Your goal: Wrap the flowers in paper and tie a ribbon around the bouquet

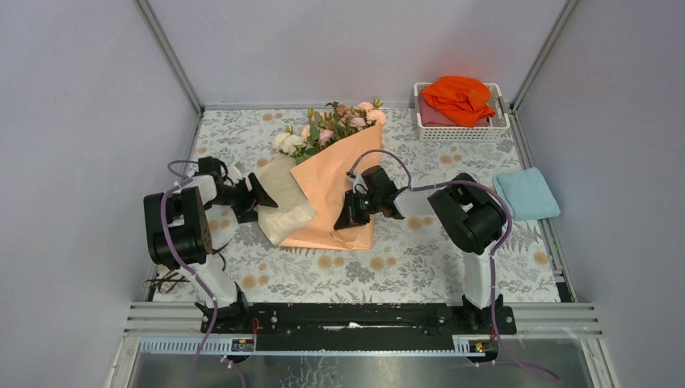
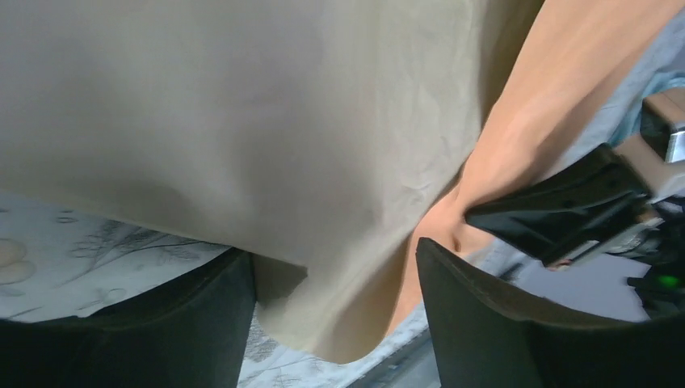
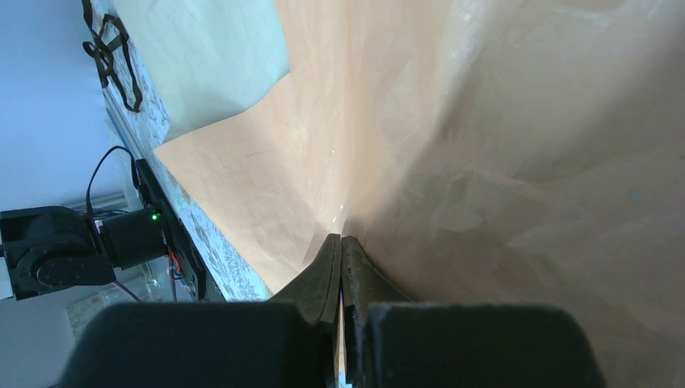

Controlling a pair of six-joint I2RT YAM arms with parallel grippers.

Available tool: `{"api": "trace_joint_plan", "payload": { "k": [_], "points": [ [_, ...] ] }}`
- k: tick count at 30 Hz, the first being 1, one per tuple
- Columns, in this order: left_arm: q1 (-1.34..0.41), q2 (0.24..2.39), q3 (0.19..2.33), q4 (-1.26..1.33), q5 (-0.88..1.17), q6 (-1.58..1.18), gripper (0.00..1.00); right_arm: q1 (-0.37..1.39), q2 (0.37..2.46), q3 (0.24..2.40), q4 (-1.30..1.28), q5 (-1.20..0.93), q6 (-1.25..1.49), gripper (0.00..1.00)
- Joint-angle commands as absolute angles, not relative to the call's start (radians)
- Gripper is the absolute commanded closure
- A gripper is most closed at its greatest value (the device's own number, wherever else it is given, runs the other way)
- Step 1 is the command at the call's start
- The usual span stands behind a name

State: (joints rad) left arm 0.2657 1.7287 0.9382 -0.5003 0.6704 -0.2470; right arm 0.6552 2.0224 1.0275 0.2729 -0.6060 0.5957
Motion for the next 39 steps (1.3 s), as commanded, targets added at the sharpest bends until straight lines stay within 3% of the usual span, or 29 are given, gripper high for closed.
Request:
{"api": "trace_joint_plan", "payload": {
  "k": [1,3,7,11,13,17,24,30,39],
  "points": [
    [0.262,1.807,0.876,-0.517,0.678,-0.272,0.33,0.650,2.070,1.008,0.140,-0.404,0.511,1.00],
    [0.262,1.767,0.873,-0.508,0.705,-0.282,0.41,0.649,2.069,1.007,0.140,-0.405,0.512,1.00],
    [0.267,1.679,0.861,-0.498,0.774,-0.295,0.40,0.650,2.072,1.013,0.132,-0.408,0.509,1.00],
    [0.276,1.609,0.816,-0.486,0.875,-0.305,0.32,0.650,2.067,1.015,0.122,-0.408,0.502,1.00],
    [0.281,1.549,0.717,-0.434,0.845,-0.364,0.26,0.650,2.062,1.013,0.117,-0.407,0.497,1.00],
    [0.291,1.452,0.603,-0.372,0.723,-0.451,0.24,0.650,2.053,1.012,0.103,-0.399,0.488,1.00],
    [0.296,1.522,0.611,-0.346,0.731,-0.477,0.20,0.649,2.056,1.024,0.090,-0.394,0.484,1.00],
    [0.323,1.680,0.708,-0.363,0.710,-0.384,0.26,0.650,2.059,1.038,0.084,-0.392,0.482,1.00],
    [0.333,1.564,0.693,-0.316,0.622,-0.382,0.24,0.650,2.063,1.041,0.082,-0.396,0.476,1.00]
  ]
}}
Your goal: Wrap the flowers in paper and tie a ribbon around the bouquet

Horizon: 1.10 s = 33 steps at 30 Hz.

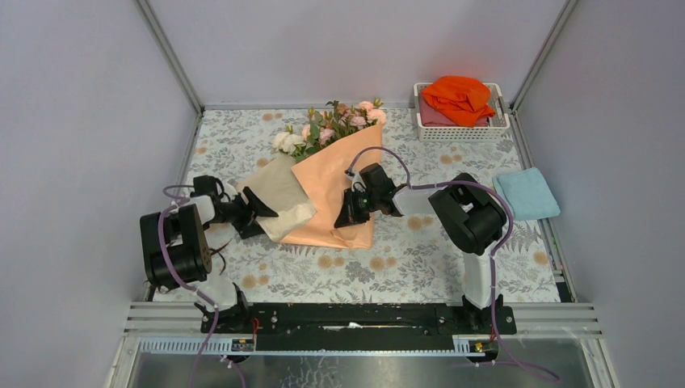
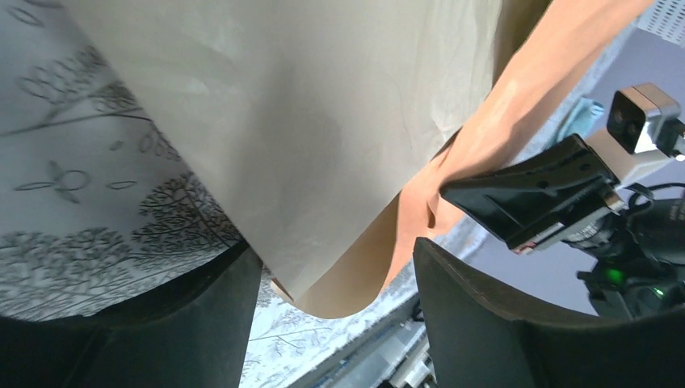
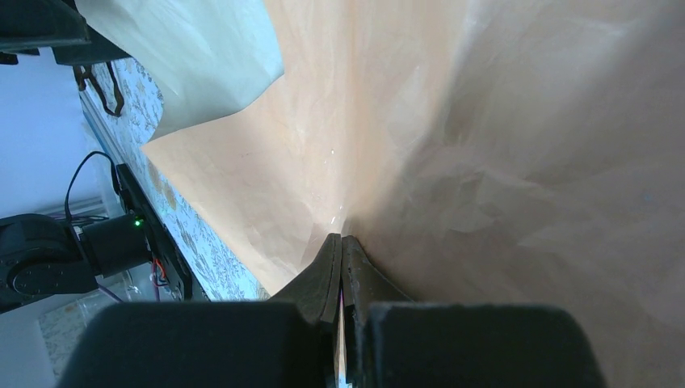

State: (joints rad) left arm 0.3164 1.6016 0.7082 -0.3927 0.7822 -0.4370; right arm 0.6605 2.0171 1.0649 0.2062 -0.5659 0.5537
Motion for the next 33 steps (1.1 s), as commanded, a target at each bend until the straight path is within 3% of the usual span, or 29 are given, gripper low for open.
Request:
{"api": "trace_joint_plan", "payload": {
  "k": [1,8,14,16,20,27,33],
  "points": [
    [0.333,1.556,0.689,-0.301,0.615,-0.384,0.24,0.650,2.060,1.039,0.085,-0.397,0.476,1.00],
    [0.337,1.522,0.663,-0.259,0.557,-0.345,0.24,0.650,2.040,1.022,0.086,-0.399,0.467,1.00],
    [0.330,1.538,0.646,-0.158,0.669,-0.398,0.34,0.650,2.050,1.022,0.100,-0.406,0.472,1.00],
    [0.330,1.554,0.662,-0.129,0.660,-0.401,0.48,0.650,2.052,1.021,0.113,-0.410,0.479,1.00],
    [0.327,1.561,0.693,-0.102,0.711,-0.403,0.98,0.650,2.071,1.026,0.133,-0.427,0.492,1.00],
    [0.222,1.413,0.819,-0.160,0.729,-0.354,1.00,0.650,2.088,1.003,0.164,-0.425,0.520,1.00],
    [-0.023,1.386,0.955,-0.181,0.659,-0.312,1.00,0.650,2.104,0.970,0.222,-0.431,0.563,1.00]
  ]
}}
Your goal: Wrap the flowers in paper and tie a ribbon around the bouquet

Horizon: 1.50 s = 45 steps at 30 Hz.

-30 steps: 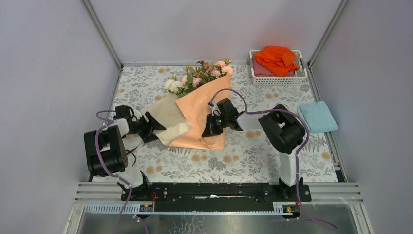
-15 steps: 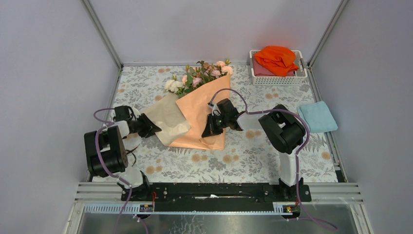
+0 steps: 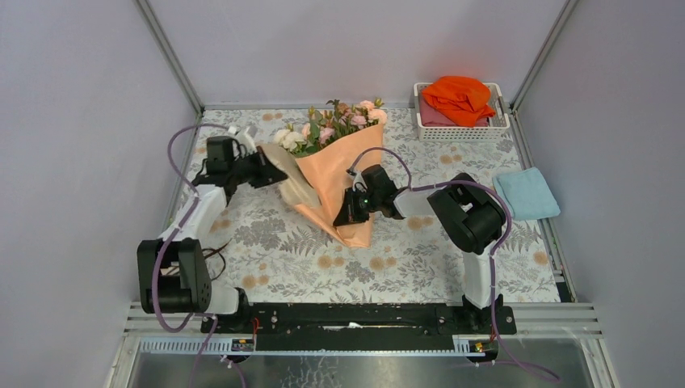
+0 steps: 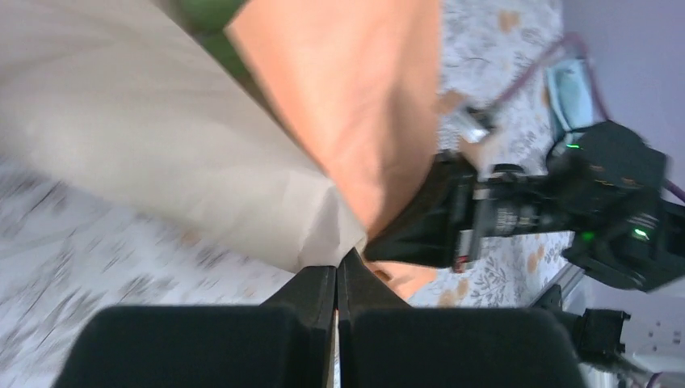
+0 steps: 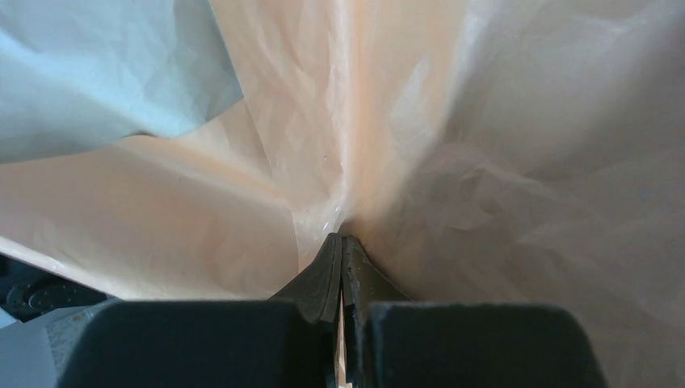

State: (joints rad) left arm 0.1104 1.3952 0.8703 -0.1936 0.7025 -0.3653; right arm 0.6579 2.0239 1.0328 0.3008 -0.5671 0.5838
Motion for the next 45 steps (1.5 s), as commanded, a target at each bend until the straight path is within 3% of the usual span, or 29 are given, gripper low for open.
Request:
{"api": "trace_joint_plan", "payload": {
  "k": [1,10,20,30,34,39,45],
  "points": [
    [-0.064,1.403,0.982,-0.181,0.646,-0.312,1.00,0.650,2.107,0.965,0.230,-0.431,0.566,1.00],
    [-0.327,1.663,1.269,-0.158,0.550,-0.299,1.00,0.652,2.085,0.915,0.343,-0.430,0.621,1.00],
    [-0.416,1.937,1.442,-0.162,0.460,-0.279,1.00,0.651,1.959,0.842,0.502,-0.414,0.697,1.00],
    [-0.437,2.061,1.422,-0.184,0.401,-0.234,1.00,0.650,1.702,0.802,0.271,-0.229,0.697,0.95],
    [-0.451,2.062,1.417,-0.186,0.394,-0.222,1.00,0.588,1.567,0.755,0.157,-0.138,0.666,0.84],
    [-0.473,2.033,1.416,-0.193,0.368,-0.194,1.00,0.403,1.625,0.806,0.082,-0.245,0.541,0.48],
    [-0.509,1.977,1.396,-0.206,0.332,-0.150,1.00,0.354,1.851,0.986,0.069,-0.418,0.390,0.44]
  ]
}}
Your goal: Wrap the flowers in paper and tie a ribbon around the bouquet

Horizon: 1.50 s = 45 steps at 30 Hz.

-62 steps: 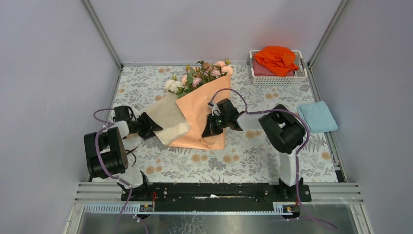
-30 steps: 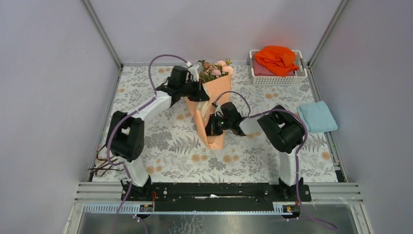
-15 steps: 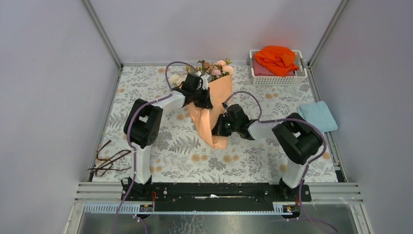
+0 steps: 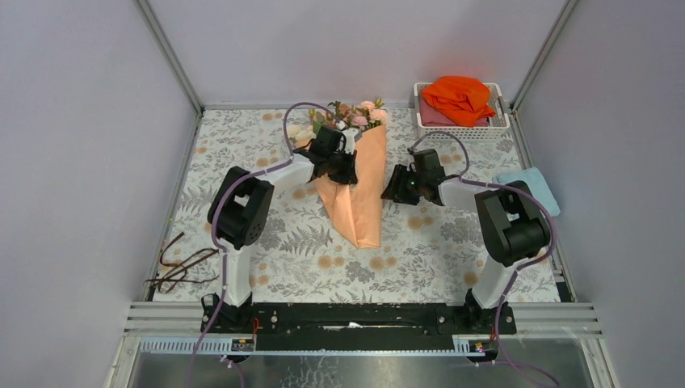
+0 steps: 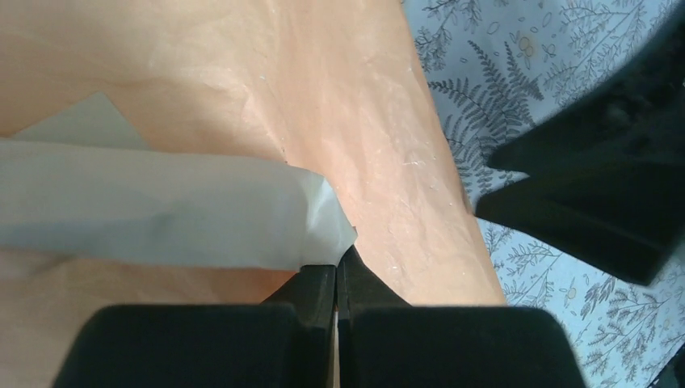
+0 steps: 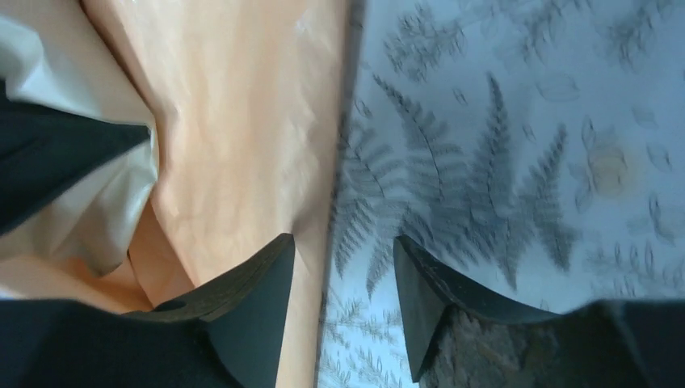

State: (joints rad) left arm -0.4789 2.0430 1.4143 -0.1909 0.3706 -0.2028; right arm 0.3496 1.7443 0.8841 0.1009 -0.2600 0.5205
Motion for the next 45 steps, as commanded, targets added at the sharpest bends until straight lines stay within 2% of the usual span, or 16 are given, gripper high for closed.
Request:
{"api": "trace_joint_plan", "payload": {
  "k": [1,3,6,8,11,16,18,22,28,32,40,45],
  "points": [
    [-0.516,1.968,1.396,-0.212,0.320,-0.141,1.00,0.354,1.886,1.007,0.077,-0.467,0.390,0.47],
    [-0.528,1.953,1.398,-0.220,0.308,-0.130,1.00,0.354,1.940,1.021,0.128,-0.542,0.417,0.56],
    [-0.553,1.927,1.406,-0.236,0.311,-0.124,1.00,0.356,1.971,1.010,0.210,-0.573,0.467,0.80],
    [-0.575,1.915,1.414,-0.245,0.322,-0.123,1.00,0.361,1.979,0.990,0.270,-0.591,0.509,0.89],
    [-0.614,1.911,1.426,-0.250,0.338,-0.126,1.00,0.383,1.990,0.997,0.311,-0.610,0.546,0.94],
    [-0.627,1.971,1.451,-0.258,0.347,-0.161,1.00,0.406,1.976,0.981,0.390,-0.621,0.619,0.95],
    [-0.627,1.993,1.445,-0.264,0.333,-0.142,1.00,0.401,1.945,0.957,0.403,-0.591,0.641,0.90],
    [-0.634,1.991,1.395,-0.246,0.298,-0.064,1.00,0.368,1.882,0.932,0.370,-0.533,0.658,0.70],
    [-0.637,1.985,1.360,-0.210,0.273,0.037,1.00,0.296,1.795,0.982,0.251,-0.494,0.589,0.59],
    [-0.642,1.990,1.353,-0.200,0.273,0.048,1.00,0.286,1.831,1.120,0.212,-0.642,0.504,0.48],
    [-0.657,1.982,1.343,-0.183,0.248,0.080,1.00,0.292,1.949,1.276,0.290,-0.736,0.565,0.43],
    [-0.667,1.983,1.339,-0.183,0.240,0.095,1.00,0.322,2.029,1.361,0.228,-0.741,0.542,0.36]
  ]
}}
